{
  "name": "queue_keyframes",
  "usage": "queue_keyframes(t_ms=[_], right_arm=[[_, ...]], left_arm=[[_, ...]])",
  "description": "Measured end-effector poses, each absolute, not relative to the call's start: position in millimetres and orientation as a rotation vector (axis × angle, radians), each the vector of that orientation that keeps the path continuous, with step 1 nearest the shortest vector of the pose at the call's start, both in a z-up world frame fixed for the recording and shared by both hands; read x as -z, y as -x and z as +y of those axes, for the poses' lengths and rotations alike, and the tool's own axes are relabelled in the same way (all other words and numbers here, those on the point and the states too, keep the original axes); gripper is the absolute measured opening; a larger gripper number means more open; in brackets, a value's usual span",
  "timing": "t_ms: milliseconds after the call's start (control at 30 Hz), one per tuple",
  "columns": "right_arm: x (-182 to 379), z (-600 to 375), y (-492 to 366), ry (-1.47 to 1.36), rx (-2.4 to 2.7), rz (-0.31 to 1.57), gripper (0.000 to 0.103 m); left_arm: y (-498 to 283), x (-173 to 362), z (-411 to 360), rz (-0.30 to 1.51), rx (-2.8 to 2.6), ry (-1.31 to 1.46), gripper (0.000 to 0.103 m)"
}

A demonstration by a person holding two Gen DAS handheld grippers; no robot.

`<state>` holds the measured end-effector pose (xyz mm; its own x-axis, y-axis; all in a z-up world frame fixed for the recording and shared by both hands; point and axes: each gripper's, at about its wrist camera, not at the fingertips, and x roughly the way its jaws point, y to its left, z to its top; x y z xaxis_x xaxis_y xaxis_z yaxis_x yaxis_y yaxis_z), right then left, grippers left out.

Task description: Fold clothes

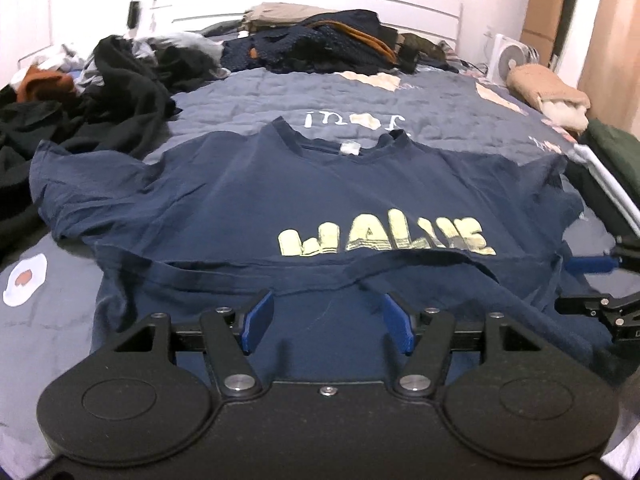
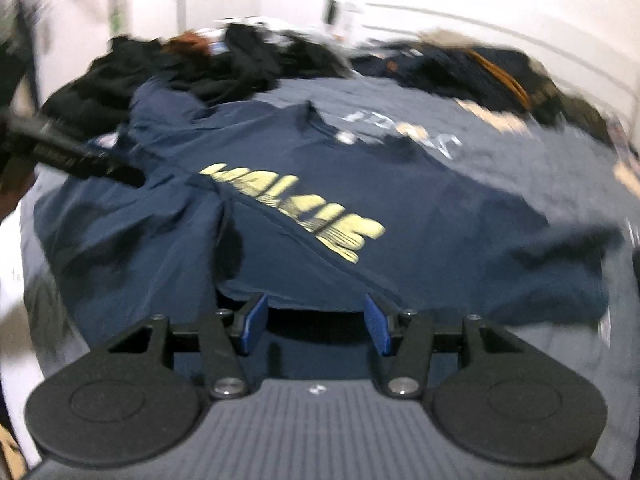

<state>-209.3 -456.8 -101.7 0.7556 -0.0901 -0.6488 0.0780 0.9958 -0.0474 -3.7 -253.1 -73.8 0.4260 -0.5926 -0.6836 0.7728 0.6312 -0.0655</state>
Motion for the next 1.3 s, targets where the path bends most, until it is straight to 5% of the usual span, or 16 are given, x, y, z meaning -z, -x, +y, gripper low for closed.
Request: queue_keyframes(t_ms=[433,500,533,600,967,1300], right_arm=[[122,-436,192,0.273,0.003,0.775,0.049],[122,-441,192,0.24,0.023,0.768,0.036],[120,-444,193,0.212,0.038,0.762,0.017],[117,-453,193,0.15,0.084,0.742,0.006],[116,-522,205,-0.324,0.361,0.626,0.001],[99,-539,231,-0.487,0.339,0.665,0.014]], left_arm=[[6,75,-261,0.748,0.888,-0.281,0.06],[5,75,-261,0.749,0.888,-0.281,0.06],[5,75,-261,0.75,0.886,-0.281,0.06],[4,75,-261,0.752,0.878,-0.281,0.06],[1,74,-259,0.755,0.861,-0.27,0.06],[-8,74,-254,0.77,0.824,-0.246,0.062]])
